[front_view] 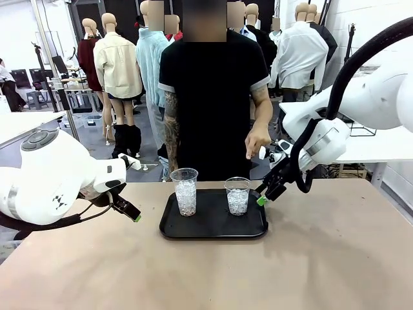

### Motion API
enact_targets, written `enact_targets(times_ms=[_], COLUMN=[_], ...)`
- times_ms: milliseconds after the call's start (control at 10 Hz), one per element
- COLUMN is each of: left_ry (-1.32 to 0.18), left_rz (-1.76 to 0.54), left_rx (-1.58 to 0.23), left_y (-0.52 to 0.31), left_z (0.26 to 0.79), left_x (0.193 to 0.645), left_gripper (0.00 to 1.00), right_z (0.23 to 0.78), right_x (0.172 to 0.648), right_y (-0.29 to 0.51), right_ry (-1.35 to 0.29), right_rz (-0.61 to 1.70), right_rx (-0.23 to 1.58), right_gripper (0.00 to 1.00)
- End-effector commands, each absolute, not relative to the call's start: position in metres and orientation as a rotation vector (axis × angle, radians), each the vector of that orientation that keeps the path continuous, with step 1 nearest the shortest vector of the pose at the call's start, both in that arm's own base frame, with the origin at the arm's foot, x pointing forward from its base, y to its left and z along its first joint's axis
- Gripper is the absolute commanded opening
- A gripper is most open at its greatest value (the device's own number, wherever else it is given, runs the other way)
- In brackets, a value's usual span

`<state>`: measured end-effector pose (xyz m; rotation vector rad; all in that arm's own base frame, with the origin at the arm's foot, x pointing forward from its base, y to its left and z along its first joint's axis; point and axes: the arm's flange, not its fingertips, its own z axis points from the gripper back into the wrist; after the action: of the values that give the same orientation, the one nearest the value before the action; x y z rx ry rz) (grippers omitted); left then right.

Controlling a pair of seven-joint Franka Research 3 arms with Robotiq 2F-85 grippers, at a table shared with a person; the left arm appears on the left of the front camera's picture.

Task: Pour the drink into the iced cup.
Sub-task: Pick up the iced cup indicated by the human and present it to them.

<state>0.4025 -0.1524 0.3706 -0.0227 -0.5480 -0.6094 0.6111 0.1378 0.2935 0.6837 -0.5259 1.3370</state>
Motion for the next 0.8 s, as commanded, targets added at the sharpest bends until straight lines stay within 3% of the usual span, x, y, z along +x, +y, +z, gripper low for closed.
enact_targets(times_ms=[0,700], left_ry=[-0.55,-0.55], left_rz=[-0.606,-0.606], left_rx=[-0.023,-0.023], left_y=[-0.151,-0.151], left_z=[0.371,0.371], left_x=[0.403,0.403], left_gripper=[1.0,1.0], right_z=[0.288,0.278], right_x=[0.624,0.633], right_y=[0.14,0.169], right_ry=[-0.577,-0.605], right_rz=[1.326,1.369], right_rx=[0.702,0.77], right_gripper=[1.0,1.0])
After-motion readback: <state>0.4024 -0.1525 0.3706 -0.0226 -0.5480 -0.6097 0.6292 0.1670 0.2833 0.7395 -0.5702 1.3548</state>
